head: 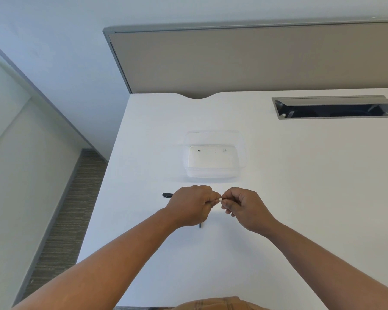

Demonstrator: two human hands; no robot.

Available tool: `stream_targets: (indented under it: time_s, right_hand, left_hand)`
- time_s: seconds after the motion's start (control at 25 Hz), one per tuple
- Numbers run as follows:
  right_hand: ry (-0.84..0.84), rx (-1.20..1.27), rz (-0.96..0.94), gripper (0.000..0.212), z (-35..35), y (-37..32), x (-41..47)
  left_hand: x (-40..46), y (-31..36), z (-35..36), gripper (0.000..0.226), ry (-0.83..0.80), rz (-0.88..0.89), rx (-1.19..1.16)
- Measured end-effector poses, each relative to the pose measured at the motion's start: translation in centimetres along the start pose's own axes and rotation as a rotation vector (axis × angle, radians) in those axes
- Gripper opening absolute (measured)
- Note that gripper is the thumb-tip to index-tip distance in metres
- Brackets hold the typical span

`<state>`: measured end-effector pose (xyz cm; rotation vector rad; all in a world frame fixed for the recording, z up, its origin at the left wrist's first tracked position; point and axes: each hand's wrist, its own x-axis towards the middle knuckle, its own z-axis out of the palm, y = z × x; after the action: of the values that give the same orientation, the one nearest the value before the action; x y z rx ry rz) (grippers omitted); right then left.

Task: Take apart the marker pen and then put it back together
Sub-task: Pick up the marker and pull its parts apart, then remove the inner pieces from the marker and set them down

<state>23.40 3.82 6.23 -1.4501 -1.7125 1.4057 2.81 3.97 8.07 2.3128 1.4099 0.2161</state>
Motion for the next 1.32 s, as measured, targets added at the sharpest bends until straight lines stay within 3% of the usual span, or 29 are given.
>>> stream_targets:
  time_s: [0.12, 0.28, 0.68, 0.84, 1.0, 1.32]
  right_hand:
    - [-0.028, 0.056, 0.064, 0.014, 0.0, -0.1, -0.1]
    - [-0.145, 0.046, 0.185, 0.027, -0.3, -0.4, 0.2]
    - [-0.009, -0.221, -0.043, 0.022, 0.4, 0.5, -0.2]
    - [0.0, -0.178, -0.006, 0.014, -0.2, 1.2, -0.1]
    - [-0.043, -0.322, 0.012, 0.007, -1.1, 1.7, -0.1]
    - [0.067, -0.298, 0.375, 0.013, -0.9, 3.4, 1.0]
  left_hand:
    - [0.0, -0.1, 0.0, 0.026, 0.013, 0.027, 0.028]
    - [-0.4, -0.2, 0.4, 0.025, 0.013, 0.028, 0.042]
    - [-0.3, -0.8, 1.4, 0.027, -0.009, -0.003, -0.012]
    - [-0.5, -1.3, 1.5, 0.027, -0.019, -0.017, 0.014]
    - [-1.0, -1.4, 2.1, 0.033, -0.047, -0.05, 0.063]
    - [-1.0, -2.3, 2.1, 0.053, -0.058, -0.147, 0.009]
